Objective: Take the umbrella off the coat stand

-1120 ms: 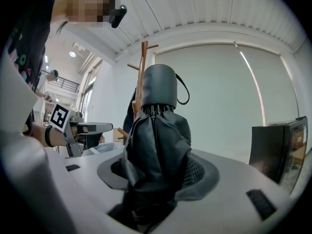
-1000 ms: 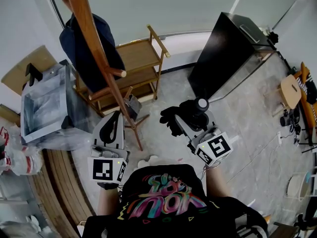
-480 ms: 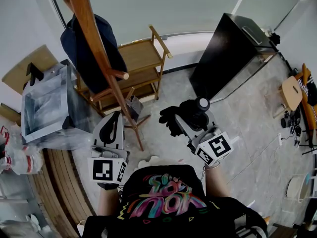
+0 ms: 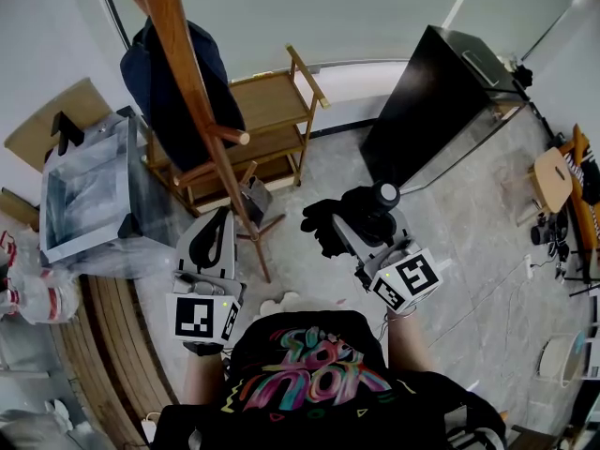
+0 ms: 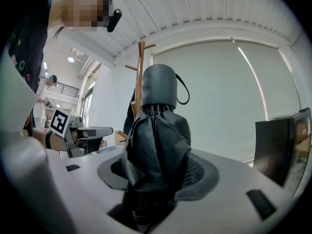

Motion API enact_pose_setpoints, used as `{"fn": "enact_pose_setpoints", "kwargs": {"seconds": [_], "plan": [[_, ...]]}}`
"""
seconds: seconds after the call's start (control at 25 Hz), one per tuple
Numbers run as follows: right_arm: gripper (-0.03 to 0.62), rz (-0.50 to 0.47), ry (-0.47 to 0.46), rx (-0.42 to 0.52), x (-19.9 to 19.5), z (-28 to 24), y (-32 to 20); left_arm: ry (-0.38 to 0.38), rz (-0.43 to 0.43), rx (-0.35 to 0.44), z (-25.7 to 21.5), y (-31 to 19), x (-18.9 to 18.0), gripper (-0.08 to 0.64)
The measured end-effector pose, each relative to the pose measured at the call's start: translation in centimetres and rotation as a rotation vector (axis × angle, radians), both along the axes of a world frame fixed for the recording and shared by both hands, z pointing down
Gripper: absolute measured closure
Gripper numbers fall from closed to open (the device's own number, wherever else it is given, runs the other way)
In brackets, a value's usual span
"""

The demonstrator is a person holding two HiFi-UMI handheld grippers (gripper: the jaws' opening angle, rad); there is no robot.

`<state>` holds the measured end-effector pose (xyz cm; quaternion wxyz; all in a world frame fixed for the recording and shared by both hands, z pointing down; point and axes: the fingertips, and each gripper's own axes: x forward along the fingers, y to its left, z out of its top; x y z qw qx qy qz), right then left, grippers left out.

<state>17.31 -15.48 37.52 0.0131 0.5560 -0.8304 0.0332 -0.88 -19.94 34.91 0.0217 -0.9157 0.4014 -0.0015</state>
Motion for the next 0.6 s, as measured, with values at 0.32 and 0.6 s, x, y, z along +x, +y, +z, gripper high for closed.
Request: {"fn": "enact_pose_setpoints", "kwargs": {"seconds": [0.32, 0.6], "plan": [[0.344, -0.007, -0.008, -0.01, -0.24, 0.06, 0.03, 0.003, -0.01, -0.01, 0.19, -0.08, -0.27, 0.528], [0.345, -0.017, -0.006, -0.002, -0.71, -0.31, -0.05, -0.001, 0.002, -0.007, 0.35, -0.03, -0.58, 0.528]]}}
